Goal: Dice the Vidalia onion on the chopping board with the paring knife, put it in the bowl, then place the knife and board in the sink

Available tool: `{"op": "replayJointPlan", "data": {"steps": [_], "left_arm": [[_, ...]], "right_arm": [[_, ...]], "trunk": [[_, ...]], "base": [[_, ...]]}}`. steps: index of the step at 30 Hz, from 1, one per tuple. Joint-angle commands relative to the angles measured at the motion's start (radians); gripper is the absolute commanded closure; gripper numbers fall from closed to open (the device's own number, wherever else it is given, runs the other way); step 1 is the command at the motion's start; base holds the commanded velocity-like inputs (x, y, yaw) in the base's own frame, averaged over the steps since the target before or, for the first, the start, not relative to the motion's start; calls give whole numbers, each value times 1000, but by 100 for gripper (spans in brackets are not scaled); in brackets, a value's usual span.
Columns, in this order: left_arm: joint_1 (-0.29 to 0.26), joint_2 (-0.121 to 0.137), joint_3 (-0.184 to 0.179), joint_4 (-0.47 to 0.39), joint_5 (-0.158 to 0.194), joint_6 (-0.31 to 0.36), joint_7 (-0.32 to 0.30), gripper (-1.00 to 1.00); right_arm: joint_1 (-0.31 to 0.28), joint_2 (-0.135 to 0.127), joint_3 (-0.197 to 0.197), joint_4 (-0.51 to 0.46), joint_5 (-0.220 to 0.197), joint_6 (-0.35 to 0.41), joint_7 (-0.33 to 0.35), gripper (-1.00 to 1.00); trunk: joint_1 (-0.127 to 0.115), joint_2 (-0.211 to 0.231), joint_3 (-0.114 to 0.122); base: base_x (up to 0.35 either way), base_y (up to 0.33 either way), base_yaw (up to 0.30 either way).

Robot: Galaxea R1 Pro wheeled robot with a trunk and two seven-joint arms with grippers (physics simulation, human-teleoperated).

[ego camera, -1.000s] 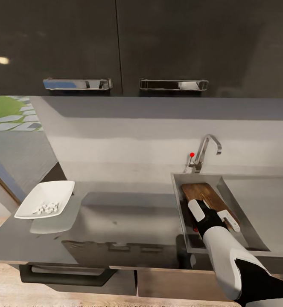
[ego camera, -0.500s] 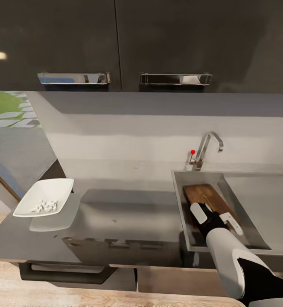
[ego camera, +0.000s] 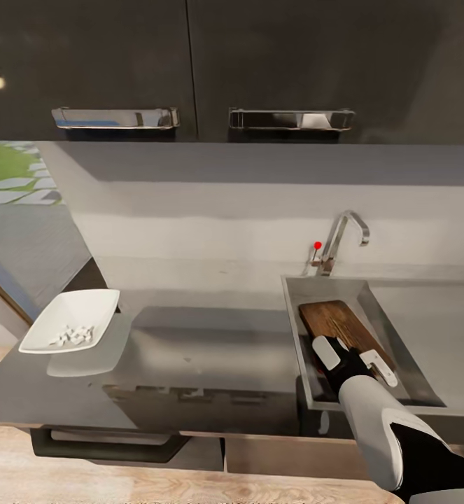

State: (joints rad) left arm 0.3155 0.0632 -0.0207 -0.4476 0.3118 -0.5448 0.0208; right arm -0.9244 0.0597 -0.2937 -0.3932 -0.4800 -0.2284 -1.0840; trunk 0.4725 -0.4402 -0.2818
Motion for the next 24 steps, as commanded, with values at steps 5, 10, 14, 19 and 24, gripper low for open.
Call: {"op": "replayJointPlan", "data": {"steps": [5,10,14,19,24], "left_arm": [[1,0,-2,-2,3,-1,2,-100],[1,0,-2,-1,3,0,2,-100],[1,0,-2,0,3,0,2,-100],[1,0,-2,1,3,0,2,-100],[1,0,-1,16,3,0,2,-100]], "right_arm": [[-1,0,-1,-2,-6,-9,1,100],[-1,1,-1,-4,-6,-9,1,-100],[-1,2,-1,-8,-6,-11,-1,-100],[-1,3,0,-18,-7,-10,-7,-100],[-1,19,38,-163,-3,33,-15,-100]], "trunk": [[0,-2,-5],[0,-2,-6],[0,-2,-6],[0,-2,-6],[0,-2,-6]], "base": [[0,0,0],[0,0,0],[0,0,0],[0,0,0],[0,0,0]]}}
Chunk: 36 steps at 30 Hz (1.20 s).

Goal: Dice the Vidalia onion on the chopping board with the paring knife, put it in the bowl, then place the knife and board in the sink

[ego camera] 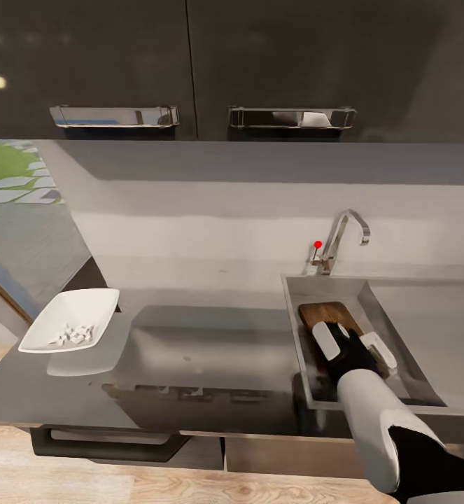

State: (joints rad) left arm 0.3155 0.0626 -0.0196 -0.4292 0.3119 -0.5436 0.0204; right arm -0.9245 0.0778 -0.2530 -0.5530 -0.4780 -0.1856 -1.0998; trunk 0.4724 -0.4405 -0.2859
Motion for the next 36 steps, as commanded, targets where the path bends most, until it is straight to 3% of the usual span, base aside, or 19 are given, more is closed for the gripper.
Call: {"op": "replayJointPlan", "data": {"steps": [1,2,4,7,12,17,21,29,36], "left_arm": [[1,0,-2,-1,3,-1,2,-100],[1,0,-2,0,3,-1,2,-100],[1,0,-2,1,3,-1,1,-100],[1,0,-2,1,3,-1,2,-100],[1,0,-2,1,3,-1,2,-100],[1,0,-2,3,3,-1,1,-100],[1,0,-2,3,3,-1,0,-100],[1,0,-2,3,3,-1,0,-100],[1,0,-2,4,3,-1,2,-100]], "right_arm": [[-1,7,29,-61,-4,32,-2,-100],[-1,15,88,-149,-4,119,-7,-100],[-1,22,161,-265,-5,280,-10,-100],[0,24,193,-356,-6,401,-9,-100],[0,27,233,-460,-8,531,-1,-100],[10,33,303,-515,-15,563,33,-100],[36,34,327,-559,-16,566,58,-100],[75,33,338,-623,-14,566,62,-100],[167,26,409,-750,-10,566,62,-100]], "trunk": [[1,-2,-2],[1,-2,-2],[1,-2,-2],[1,-2,-2],[1,-2,-2],[1,-2,-2],[1,-2,-2],[1,-2,-2],[1,-2,-2]], "base": [[0,0,0],[0,0,0],[0,0,0],[0,0,0],[0,0,0],[-119,0,0],[-318,0,0],[-343,0,0],[-345,0,0]]}}
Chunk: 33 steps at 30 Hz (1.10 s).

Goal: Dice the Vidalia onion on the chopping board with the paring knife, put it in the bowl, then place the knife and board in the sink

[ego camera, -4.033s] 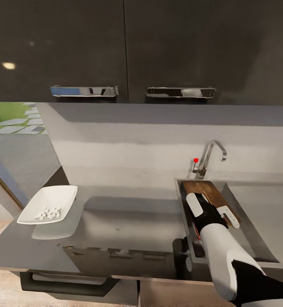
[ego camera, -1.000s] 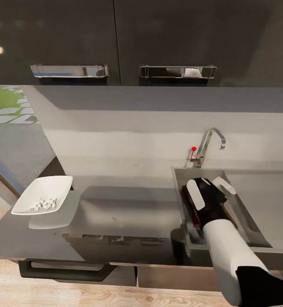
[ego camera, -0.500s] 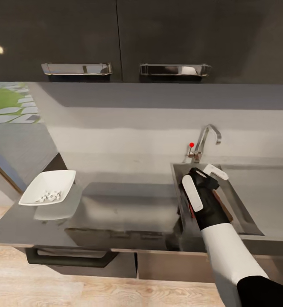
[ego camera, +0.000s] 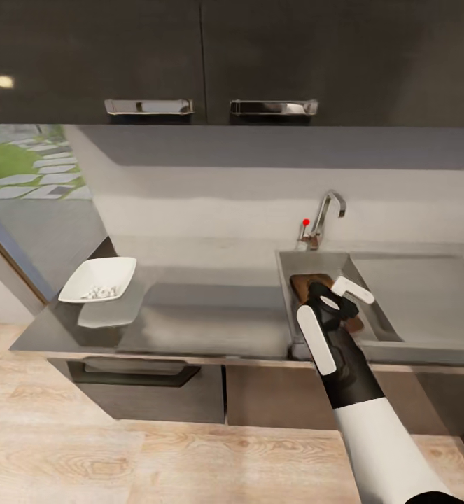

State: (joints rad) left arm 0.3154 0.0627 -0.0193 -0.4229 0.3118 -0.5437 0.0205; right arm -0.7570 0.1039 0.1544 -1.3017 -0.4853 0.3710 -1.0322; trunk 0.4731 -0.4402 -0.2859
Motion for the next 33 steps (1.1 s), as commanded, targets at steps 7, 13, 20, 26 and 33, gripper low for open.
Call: {"op": "replayJointPlan", "data": {"steps": [7,13,20,26,33], "left_arm": [[1,0,-2,-2,3,-1,2,-100],[1,0,-2,-2,3,-1,2,-100],[1,0,-2,-1,3,-1,2,-100],[1,0,-2,2,3,-1,2,-100],[1,0,-1,-4,1,0,2,-100]], "right_arm": [[53,-4,8,-39,0,5,-6,-100],[95,-4,8,-54,1,1,-5,-100],[176,-4,8,-56,2,-2,69,-100],[253,-7,8,-56,2,-4,146,-100],[371,-22,7,-55,4,-4,267,-100]], "trunk": [[0,-2,-2],[0,-2,-2],[0,-2,-2],[0,-2,-2],[0,-2,-2]], "base": [[-345,0,0],[-345,0,0],[-182,0,0],[-9,0,0],[0,0,0]]}}
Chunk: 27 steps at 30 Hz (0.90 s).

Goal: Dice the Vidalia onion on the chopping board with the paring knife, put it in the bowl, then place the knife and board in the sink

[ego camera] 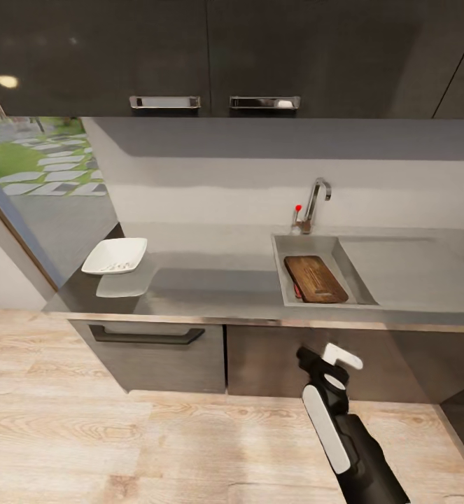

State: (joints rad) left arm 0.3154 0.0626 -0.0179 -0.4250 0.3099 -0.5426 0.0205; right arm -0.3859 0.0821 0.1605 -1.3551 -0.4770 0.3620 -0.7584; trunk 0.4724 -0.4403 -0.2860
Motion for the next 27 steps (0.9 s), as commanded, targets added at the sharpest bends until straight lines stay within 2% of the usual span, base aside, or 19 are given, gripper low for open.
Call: {"op": "replayJointPlan", "data": {"steps": [1,4,6,11,12,14,16,18,20,21,22,24,27], "left_arm": [[1,1,-2,-3,2,-1,2,-100],[0,2,-2,-11,2,0,2,-100],[-1,3,-1,-17,1,0,3,-100],[-27,3,-1,-20,0,0,4,-100],[-29,3,-1,-20,0,0,4,-100],[-37,3,-1,-20,0,1,4,-100],[-53,3,-1,-18,1,1,4,-100],[-64,3,-1,-16,1,5,4,-100],[-68,2,-1,-15,2,14,4,-100],[-69,1,-1,-15,2,24,4,-100],[-70,1,-1,-15,2,31,4,-100],[-71,1,-2,-14,2,43,4,-100],[-71,1,-2,1,1,48,6,-100]], "right_arm": [[13,-8,2,-1,-5,5,8,-100],[48,-29,2,12,-3,-1,52,-100],[75,-38,2,57,6,-15,93,-100],[104,-44,2,384,143,-178,294,-100],[105,-43,2,480,174,-228,344,-100],[106,-43,2,596,200,-282,394,-100],[106,-43,2,693,212,-319,444,-100],[107,-42,2,851,219,-363,503,-100],[107,-41,2,992,221,-449,548,-100],[107,-41,2,1089,222,-533,587,-100],[107,-43,2,1149,222,-579,614,-100],[107,-45,2,1269,223,-637,674,-100],[130,-39,2,1323,223,-654,699,-100]], "trunk": [[1,-2,-2],[1,-2,-2],[1,-2,-2],[1,-2,-2],[1,-2,-2],[1,-2,-2],[1,-2,-2],[1,-2,-2],[1,-2,-2],[1,-2,-2],[1,-2,-2],[1,-2,-2],[1,-2,-1]], "base": [[0,0,0],[0,0,0],[0,0,0],[0,0,0],[0,0,0],[0,0,0],[0,0,0],[0,0,0],[0,0,0],[0,0,0],[0,0,0],[0,0,0],[0,0,0]]}}
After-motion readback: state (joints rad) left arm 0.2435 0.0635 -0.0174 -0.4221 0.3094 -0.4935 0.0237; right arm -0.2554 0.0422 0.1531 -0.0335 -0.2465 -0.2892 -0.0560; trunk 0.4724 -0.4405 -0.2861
